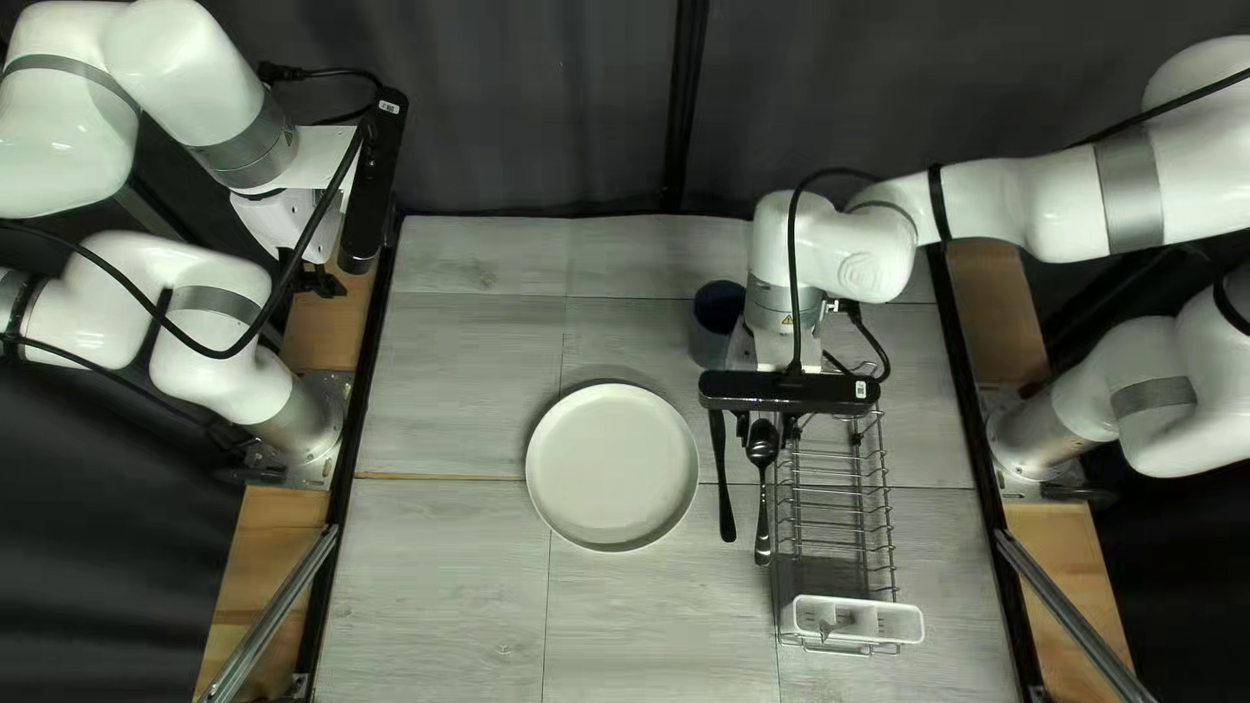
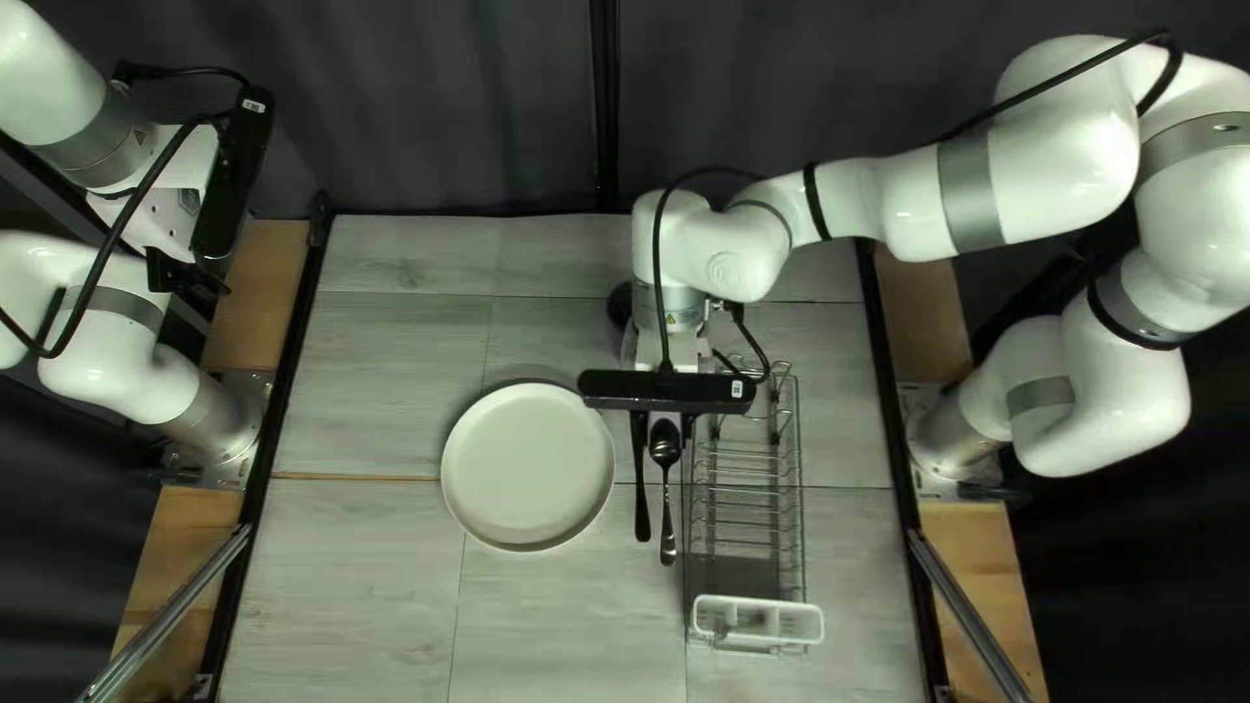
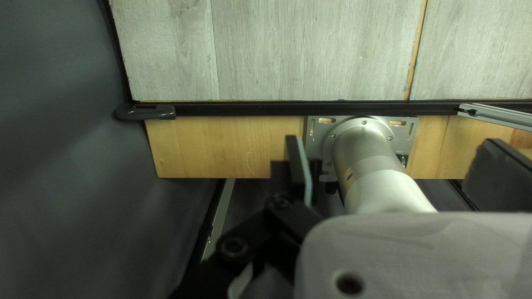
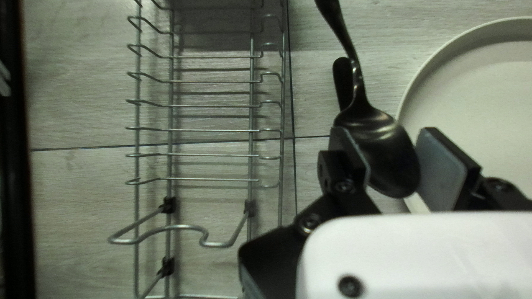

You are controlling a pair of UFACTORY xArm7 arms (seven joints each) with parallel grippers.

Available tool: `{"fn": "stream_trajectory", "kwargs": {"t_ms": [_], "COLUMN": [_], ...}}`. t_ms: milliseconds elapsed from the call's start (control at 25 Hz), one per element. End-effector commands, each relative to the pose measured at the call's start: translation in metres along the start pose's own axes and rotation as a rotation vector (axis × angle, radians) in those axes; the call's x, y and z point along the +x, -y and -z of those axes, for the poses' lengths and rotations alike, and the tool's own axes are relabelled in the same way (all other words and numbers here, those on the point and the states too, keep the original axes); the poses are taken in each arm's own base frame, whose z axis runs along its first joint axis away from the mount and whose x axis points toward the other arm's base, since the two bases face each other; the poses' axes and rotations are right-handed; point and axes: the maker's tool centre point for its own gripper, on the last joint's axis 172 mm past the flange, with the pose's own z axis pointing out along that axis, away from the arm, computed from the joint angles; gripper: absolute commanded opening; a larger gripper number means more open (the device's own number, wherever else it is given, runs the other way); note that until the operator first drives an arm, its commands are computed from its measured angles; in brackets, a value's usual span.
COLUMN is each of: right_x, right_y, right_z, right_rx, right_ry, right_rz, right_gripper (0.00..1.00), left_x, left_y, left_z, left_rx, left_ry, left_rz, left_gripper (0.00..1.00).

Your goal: Pick up and place plate onto table. Place down one fork to the left of the plate. Place spoon and knife to the right of the plate. Place cup above the knife and spoon

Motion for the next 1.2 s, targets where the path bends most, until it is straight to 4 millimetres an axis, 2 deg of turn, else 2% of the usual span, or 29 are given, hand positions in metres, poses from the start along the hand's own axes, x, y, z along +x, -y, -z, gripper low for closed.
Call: {"fn": "stream_trajectory", "kwargs": {"t_ms": [40,360,720,960,1200], "right_x": [-0.015,-0.037,-0.056,-0.071,-0.082], "right_y": [0.001,0.009,0.010,0.019,0.016], "right_z": [-0.012,-0.033,-0.040,-0.049,-0.052], "right_rx": [-0.021,-0.015,-0.020,-0.022,-0.018], "right_ry": [-0.034,-0.085,-0.120,-0.117,-0.110], "right_rz": [0.012,0.030,0.030,0.032,0.028], "right_gripper": [0.00,0.00,0.00,0.00,0.00], "left_x": [0.000,0.000,0.000,0.000,0.000], "left_y": [0.000,0.000,0.000,0.000,0.000], "left_z": [0.000,0.000,0.000,0.000,0.000], "left_rx": [0.000,0.000,0.000,0.000,0.000], "left_ry": [0.000,0.000,0.000,0.000,0.000], "left_rz": [0.000,0.000,0.000,0.000,0.000], "left_gripper": [1.00,1.00,1.00,1.00,1.00]}}
